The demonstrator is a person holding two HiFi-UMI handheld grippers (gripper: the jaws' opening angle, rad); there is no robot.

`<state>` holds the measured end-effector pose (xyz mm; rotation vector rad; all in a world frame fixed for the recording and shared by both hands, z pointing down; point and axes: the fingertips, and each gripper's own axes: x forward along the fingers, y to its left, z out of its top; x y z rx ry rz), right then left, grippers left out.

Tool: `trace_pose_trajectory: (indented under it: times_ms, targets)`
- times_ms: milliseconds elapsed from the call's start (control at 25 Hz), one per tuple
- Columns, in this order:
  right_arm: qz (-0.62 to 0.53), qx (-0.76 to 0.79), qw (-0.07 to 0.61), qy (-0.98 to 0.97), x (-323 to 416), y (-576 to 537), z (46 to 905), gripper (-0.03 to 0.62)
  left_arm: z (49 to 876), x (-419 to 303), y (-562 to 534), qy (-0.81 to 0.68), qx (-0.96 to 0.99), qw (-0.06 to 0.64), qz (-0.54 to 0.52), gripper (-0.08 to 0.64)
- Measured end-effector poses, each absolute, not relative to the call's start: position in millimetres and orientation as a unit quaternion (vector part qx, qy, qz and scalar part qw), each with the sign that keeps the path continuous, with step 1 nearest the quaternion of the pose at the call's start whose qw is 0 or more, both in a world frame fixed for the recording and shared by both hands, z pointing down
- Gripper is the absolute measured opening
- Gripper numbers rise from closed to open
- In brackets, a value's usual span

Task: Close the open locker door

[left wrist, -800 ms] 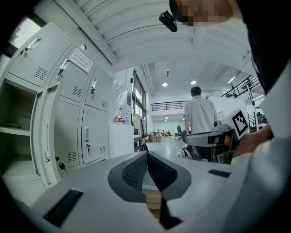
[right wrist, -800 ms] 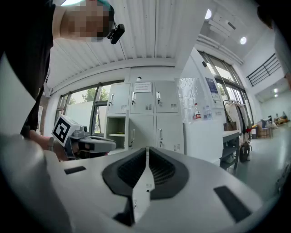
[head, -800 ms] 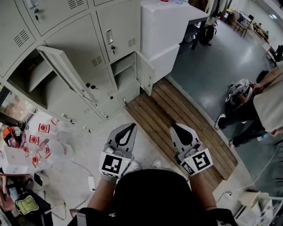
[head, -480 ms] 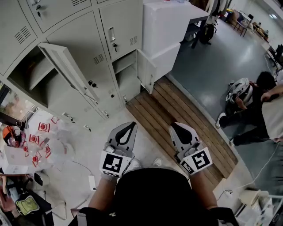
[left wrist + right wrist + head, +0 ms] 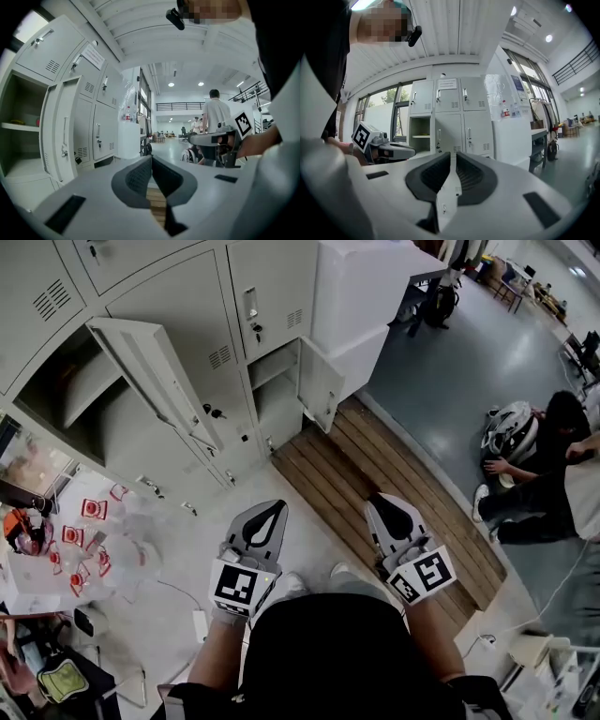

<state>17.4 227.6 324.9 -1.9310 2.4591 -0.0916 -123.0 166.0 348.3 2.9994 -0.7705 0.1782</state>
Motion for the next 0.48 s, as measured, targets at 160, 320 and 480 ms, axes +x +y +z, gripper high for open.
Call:
trace_pose_trajectory:
  times_ms: [160, 320, 480]
  targets:
    - [-0.039, -0.623, 0.005, 0.781, 22, 215, 334, 0.040, 365, -129, 155, -0.249, 0.965, 0.034, 0.073, 0.021]
    - [-0.049, -0.626, 0.015, 0.778, 37, 191, 344, 0.040, 373, -123, 134, -0.256, 0.963, 0.027, 0.073, 0.021]
    - [-0.063, -0.624, 0.020, 0.779, 56, 155, 358, 0.040, 382, -104, 102, -0.264, 0.960, 0.033, 0.085, 0.021]
